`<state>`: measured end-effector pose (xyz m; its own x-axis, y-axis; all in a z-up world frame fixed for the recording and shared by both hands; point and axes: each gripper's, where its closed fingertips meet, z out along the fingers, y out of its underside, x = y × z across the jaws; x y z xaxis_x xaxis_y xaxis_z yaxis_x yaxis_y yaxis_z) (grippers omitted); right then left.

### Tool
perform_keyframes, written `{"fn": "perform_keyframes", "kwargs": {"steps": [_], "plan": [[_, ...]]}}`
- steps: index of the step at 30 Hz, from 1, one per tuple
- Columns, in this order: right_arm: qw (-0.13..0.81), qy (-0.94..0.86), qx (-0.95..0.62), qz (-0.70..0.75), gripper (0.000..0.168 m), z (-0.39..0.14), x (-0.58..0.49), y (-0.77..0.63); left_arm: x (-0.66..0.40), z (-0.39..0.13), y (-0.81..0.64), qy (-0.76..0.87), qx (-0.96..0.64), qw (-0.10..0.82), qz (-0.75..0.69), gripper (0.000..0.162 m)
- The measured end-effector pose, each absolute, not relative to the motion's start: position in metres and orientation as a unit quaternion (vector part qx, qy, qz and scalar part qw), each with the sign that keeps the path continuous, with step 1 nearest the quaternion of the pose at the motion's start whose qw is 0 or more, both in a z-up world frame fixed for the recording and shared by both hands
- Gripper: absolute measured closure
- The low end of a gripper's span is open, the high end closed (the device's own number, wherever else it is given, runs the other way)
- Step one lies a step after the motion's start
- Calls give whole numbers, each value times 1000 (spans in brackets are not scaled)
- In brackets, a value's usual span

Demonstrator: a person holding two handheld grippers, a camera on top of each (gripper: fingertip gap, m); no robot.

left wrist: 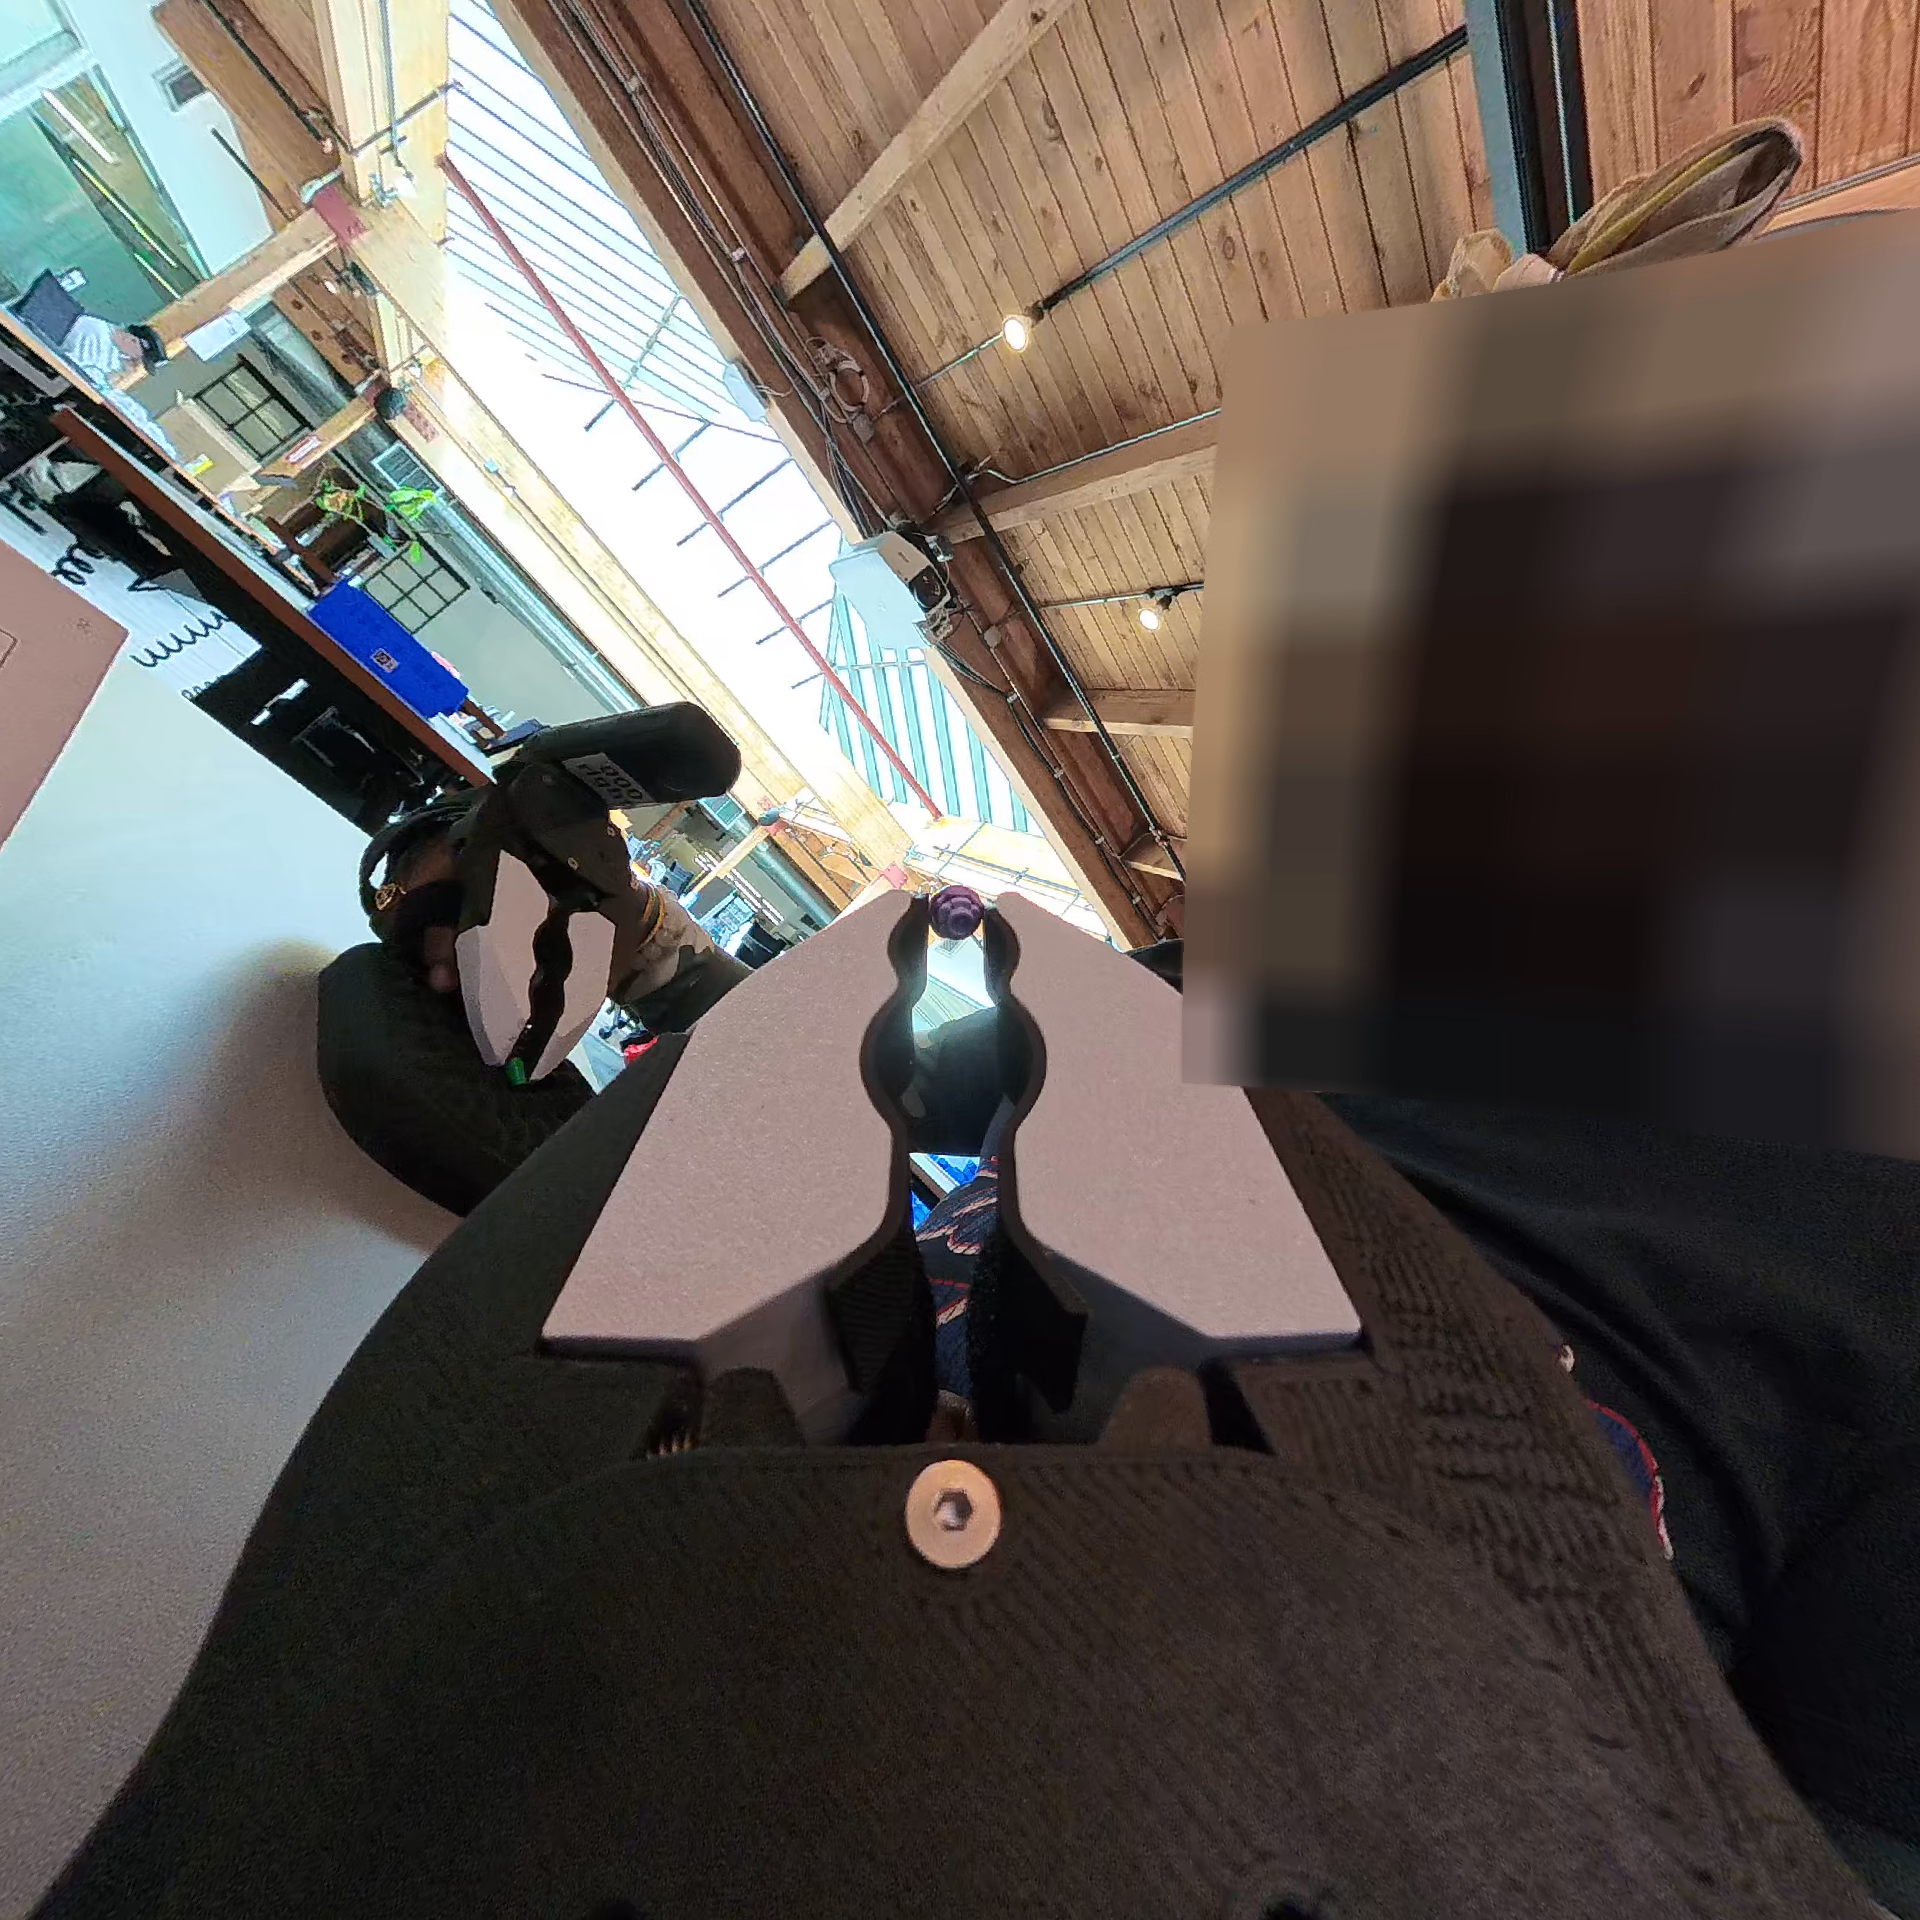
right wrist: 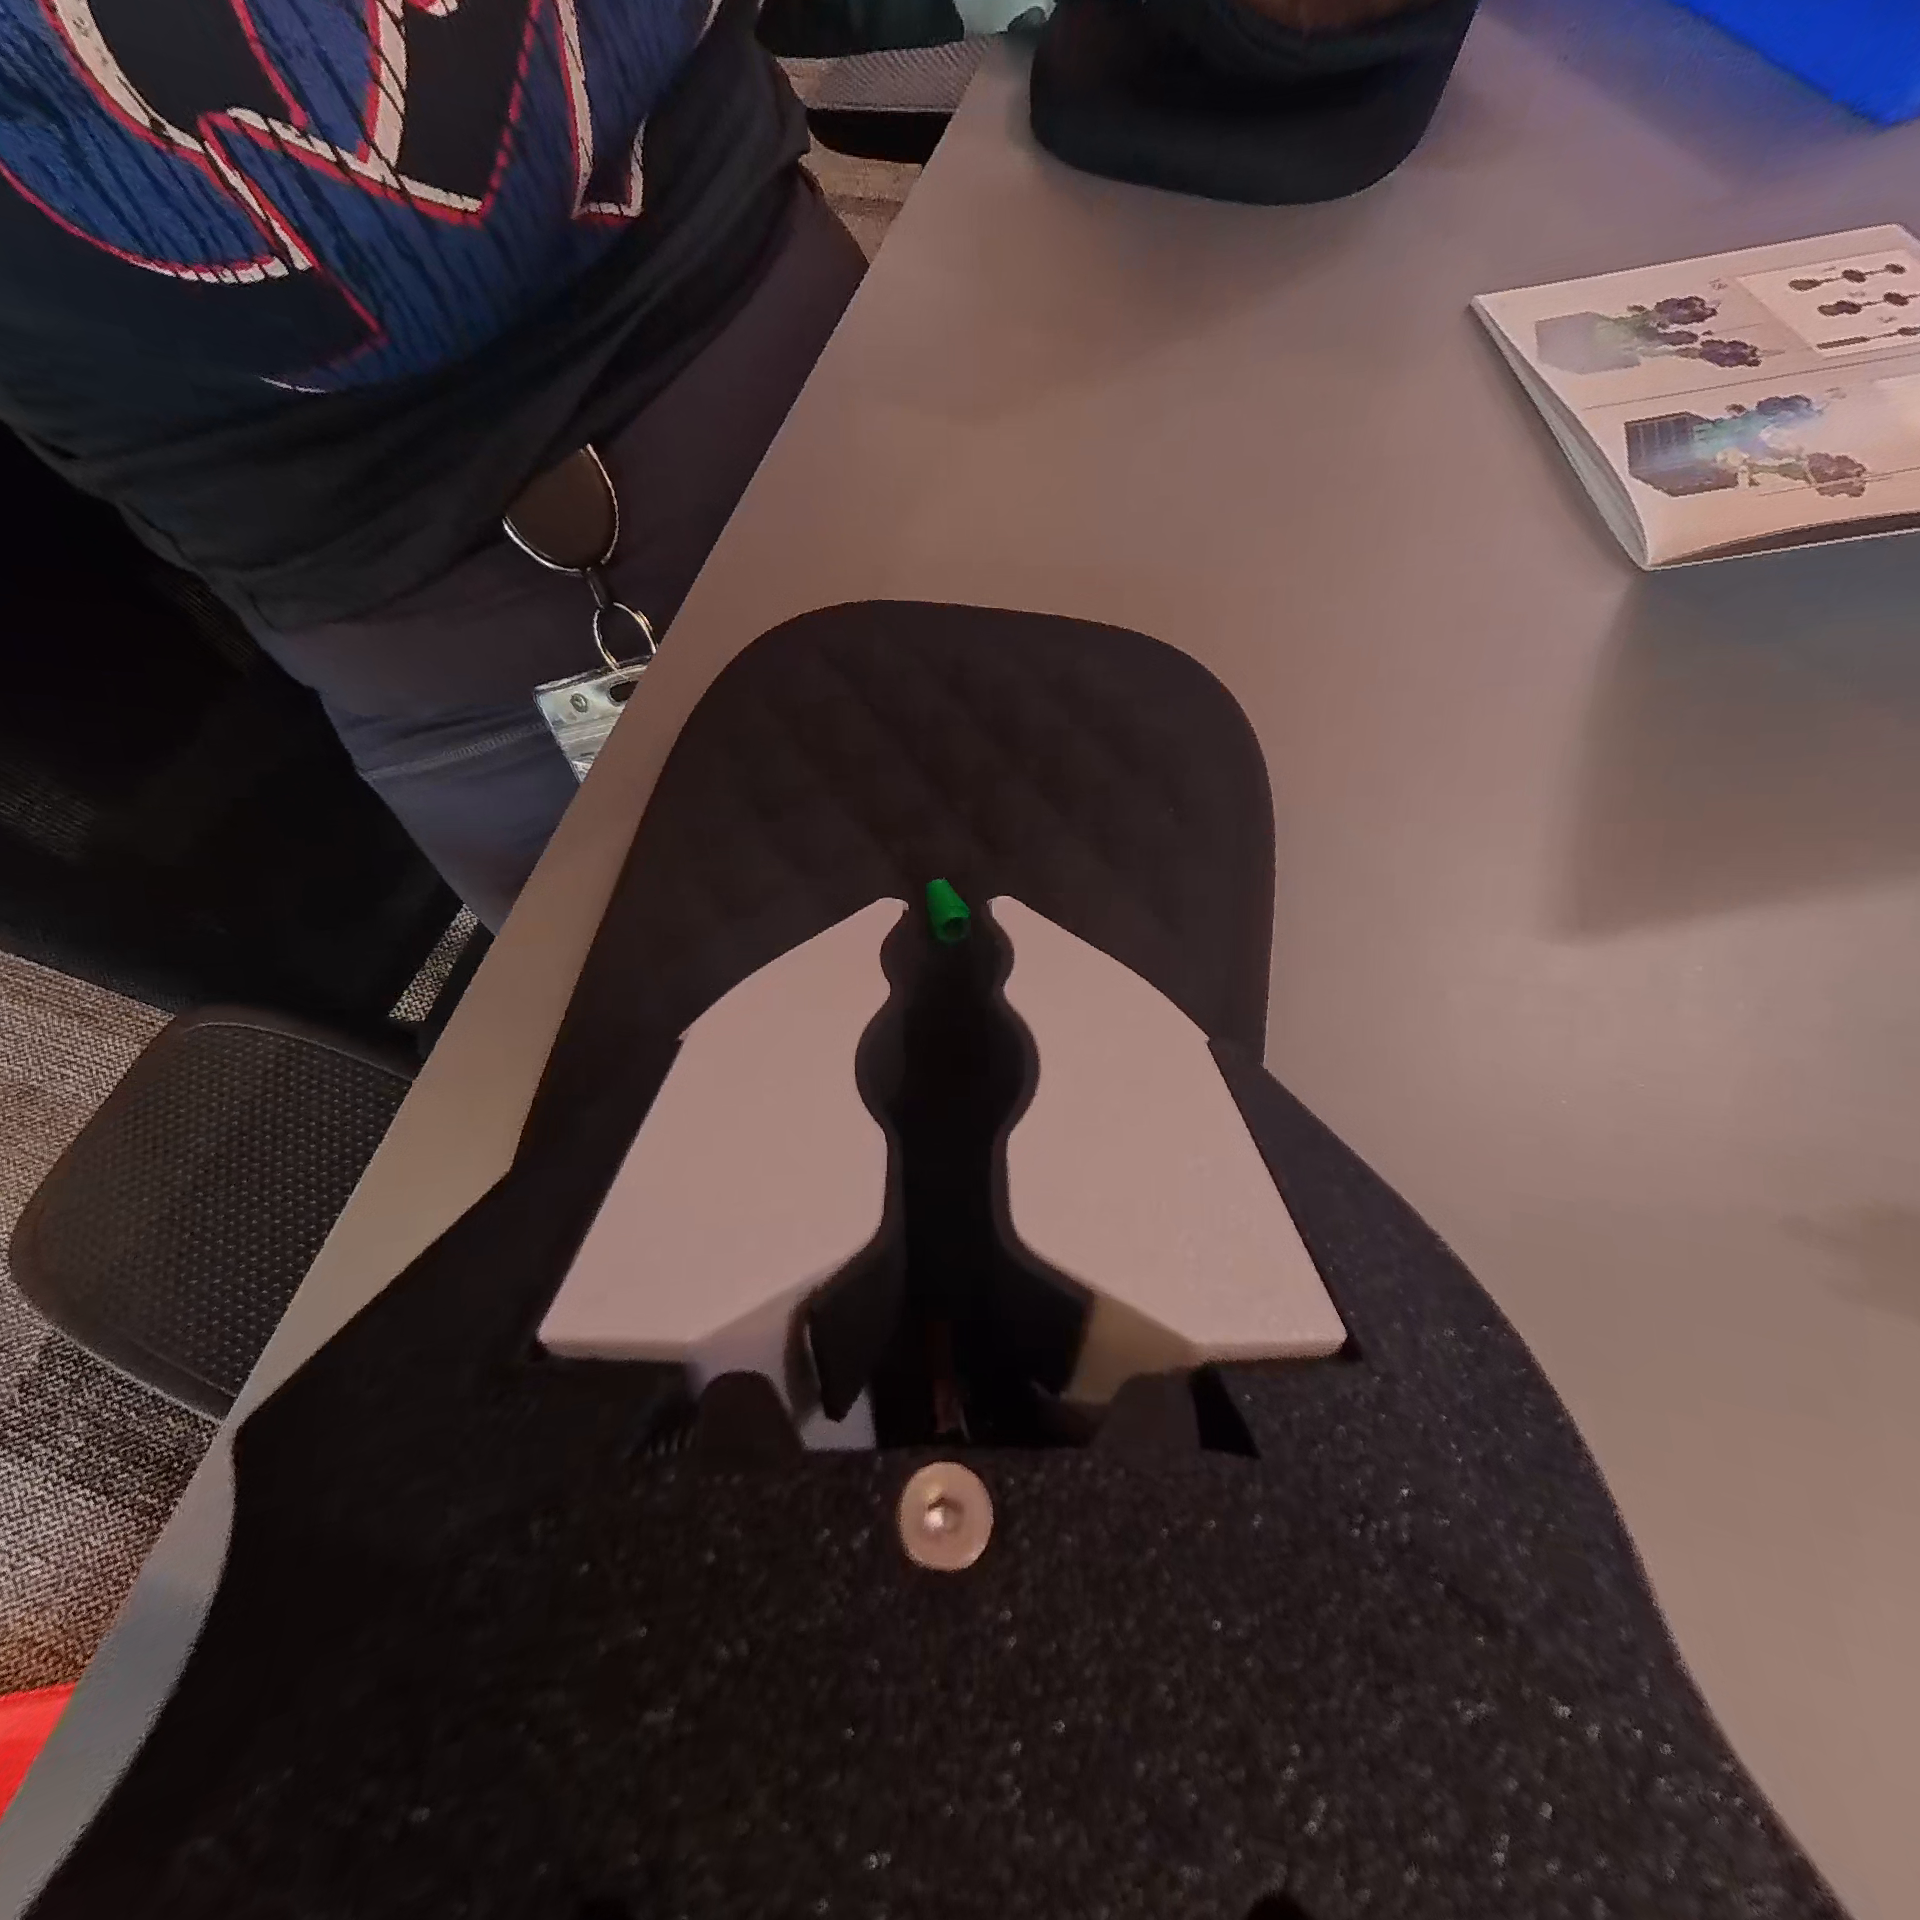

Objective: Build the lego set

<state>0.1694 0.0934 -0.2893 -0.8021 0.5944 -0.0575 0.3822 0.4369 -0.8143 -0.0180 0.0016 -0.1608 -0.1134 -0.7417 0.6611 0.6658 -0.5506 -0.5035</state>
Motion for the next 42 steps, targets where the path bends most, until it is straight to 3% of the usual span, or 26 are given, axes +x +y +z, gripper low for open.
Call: {"fn": "perform_keyframes", "kwargs": {"steps": [10, 19, 28, 42], "plan": [[177, -817, -328, 440, 160, -283, 160, 98, -19, -162, 5, 32, -477, 484, -733, 152], [452, -676, -370, 450, 161, -183, 46, 65, -34, -160, 15, 12, -497, 592, -635, 153], [508, -671, -262, 472, 161, -168, -30, 25, -30, -168, 17, 59, -559, 635, -530, 153], [508, -687, -202, 477, 161, -177, -16, 15, -6, -179, 11, 121, -580, 527, -610, 153]]}}
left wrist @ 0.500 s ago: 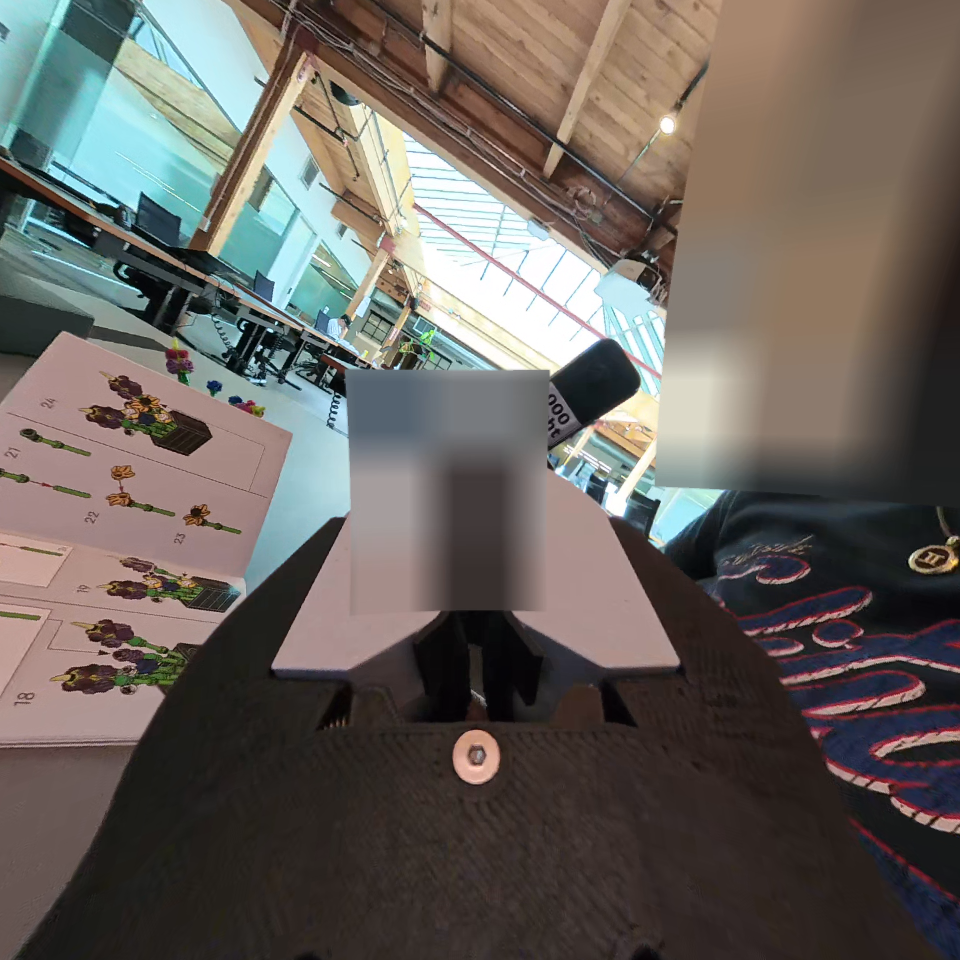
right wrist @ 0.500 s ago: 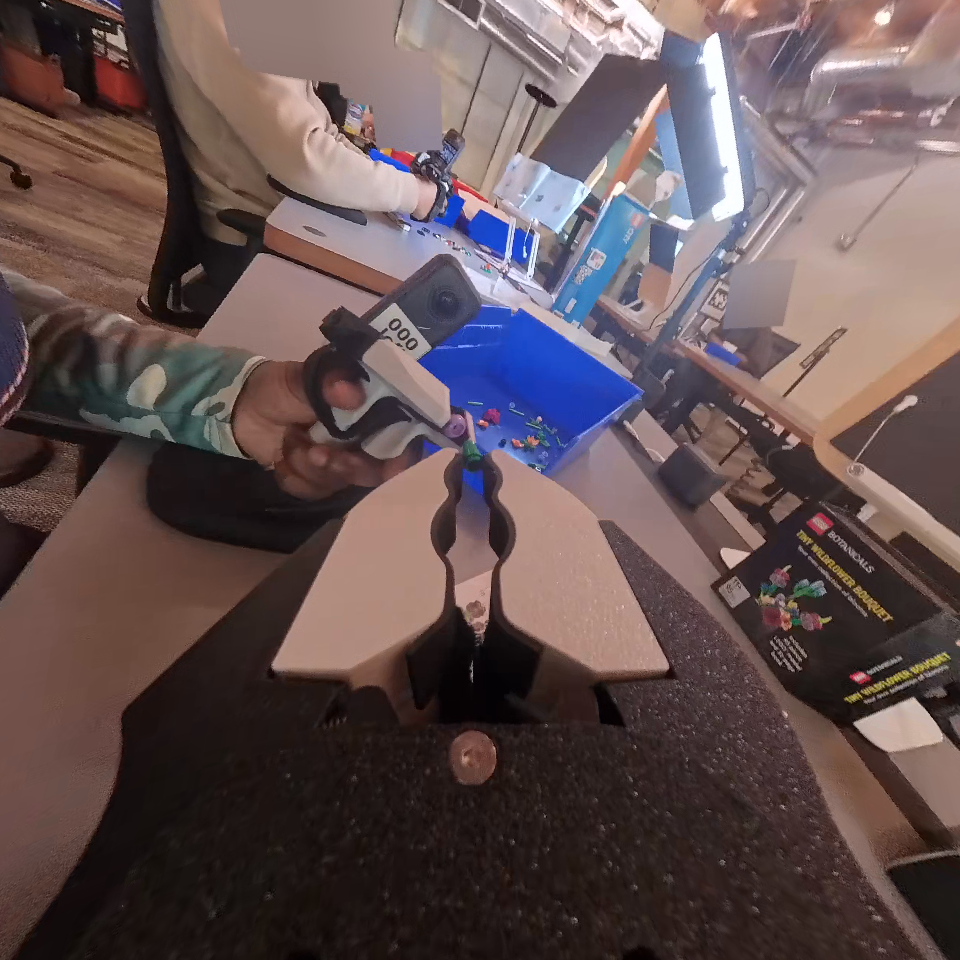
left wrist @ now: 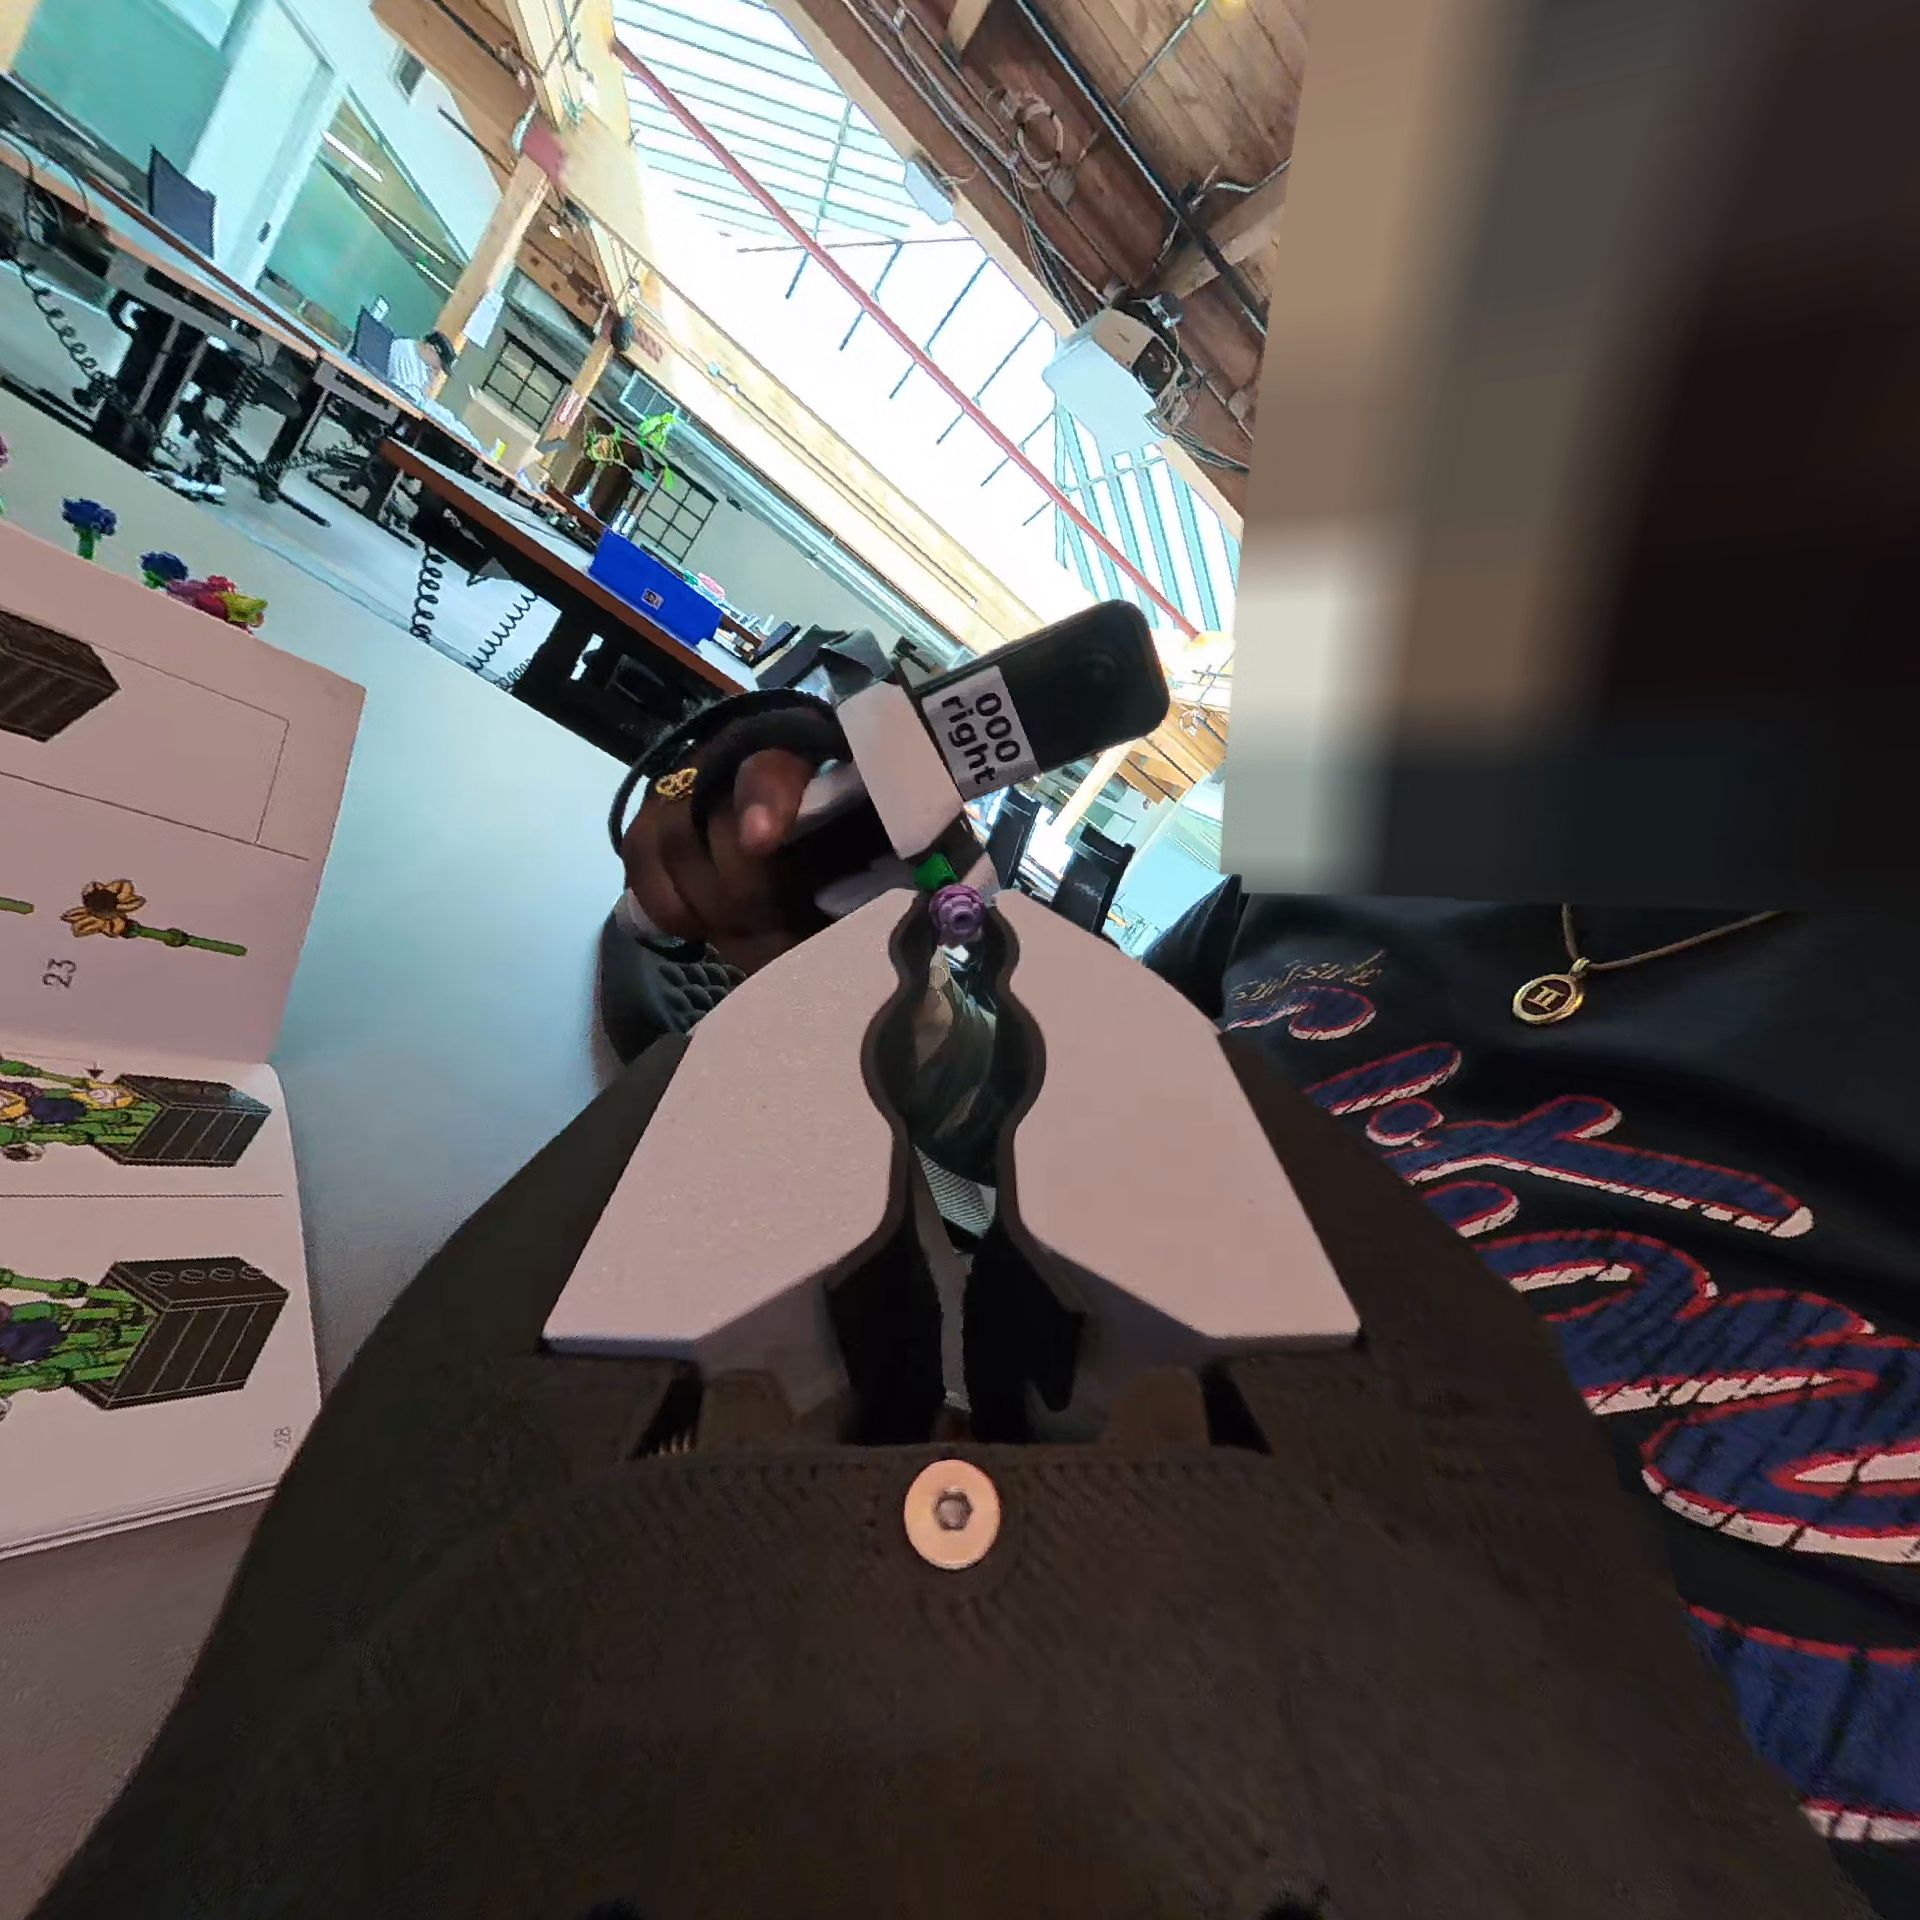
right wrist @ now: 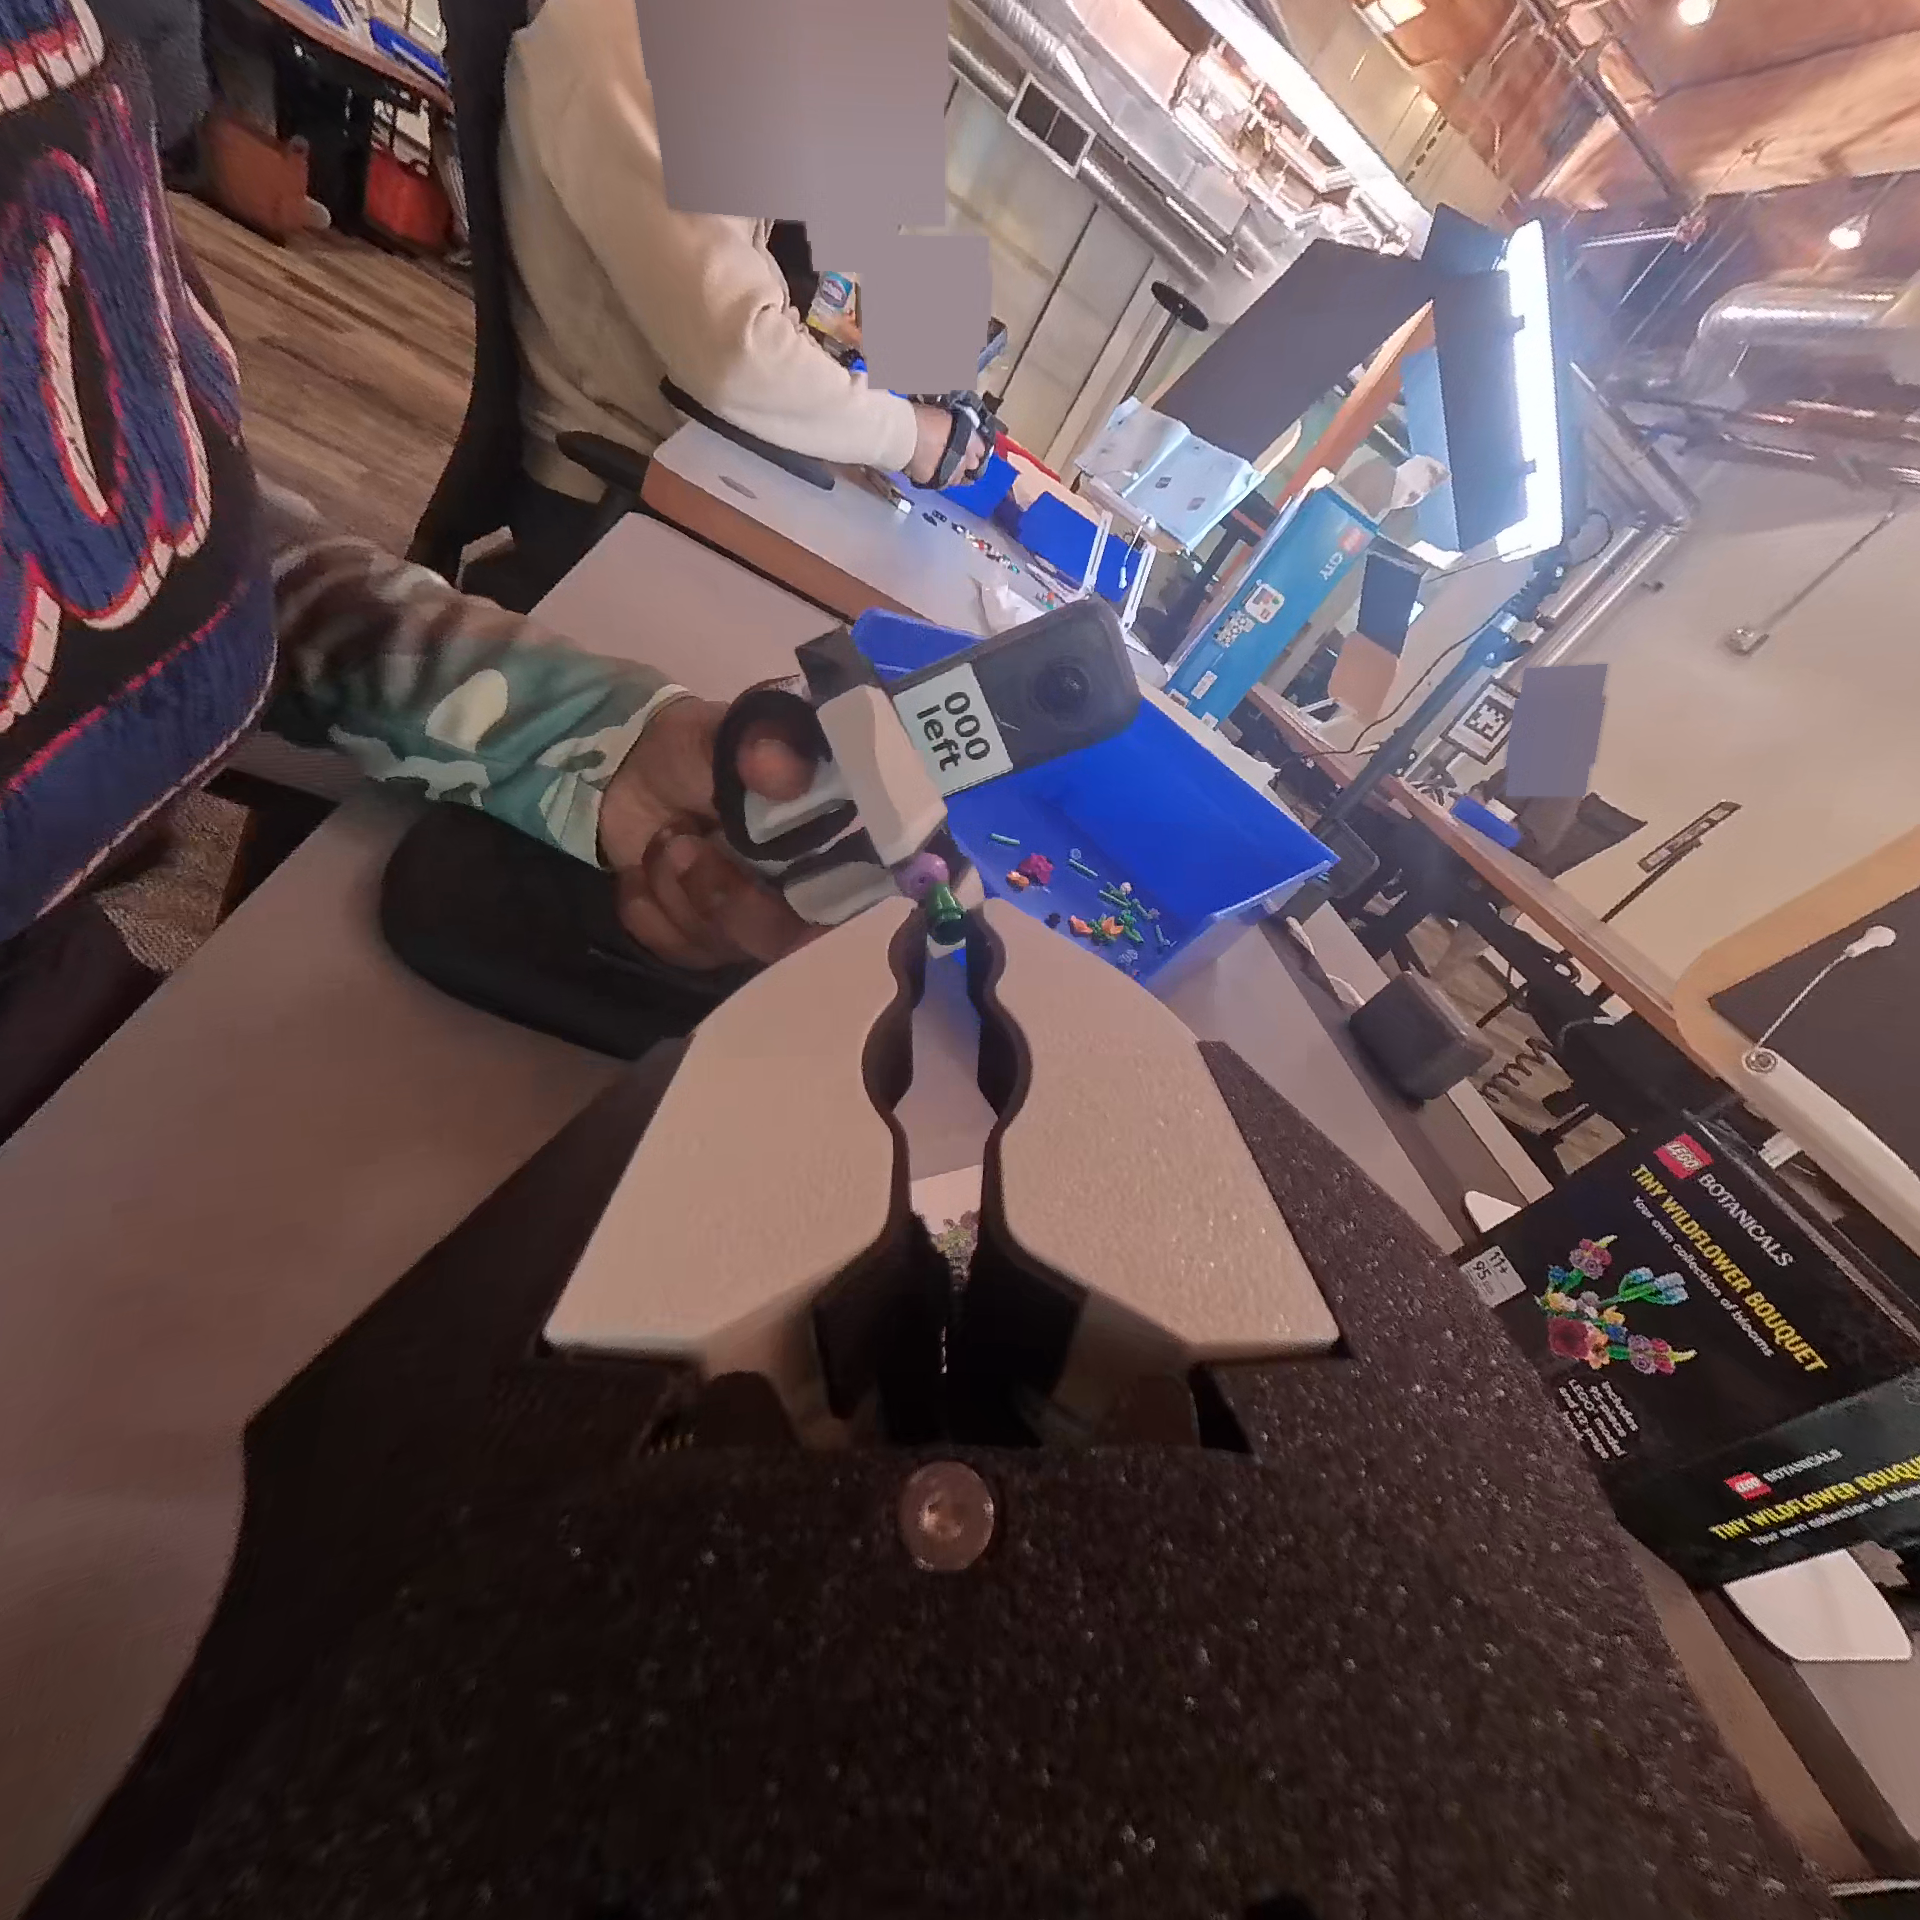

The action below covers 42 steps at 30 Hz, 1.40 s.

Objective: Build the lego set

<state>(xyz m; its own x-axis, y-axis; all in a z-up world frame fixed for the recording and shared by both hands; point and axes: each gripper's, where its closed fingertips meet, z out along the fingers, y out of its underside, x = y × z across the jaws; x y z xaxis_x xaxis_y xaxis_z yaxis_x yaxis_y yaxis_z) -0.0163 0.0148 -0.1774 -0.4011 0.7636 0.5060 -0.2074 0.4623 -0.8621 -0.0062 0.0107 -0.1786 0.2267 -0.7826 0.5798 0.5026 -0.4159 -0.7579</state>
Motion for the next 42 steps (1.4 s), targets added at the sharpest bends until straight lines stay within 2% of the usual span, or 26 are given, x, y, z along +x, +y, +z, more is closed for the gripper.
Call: {"fn": "perform_keyframes", "kwargs": {"steps": [18, 28, 42], "plan": [[534, -703, -210, 420, 161, -185, -23, 19, -10, -185, 19, 93, -601, 523, -597, 153], [538, -741, -184, 357, 161, -196, -19, 21, -6, -198, 22, 92, -643, 486, -584, 153], [499, -735, -175, 425, 161, -198, -15, 12, 0, -201, 13, 118, -638, 443, -618, 153]]}}
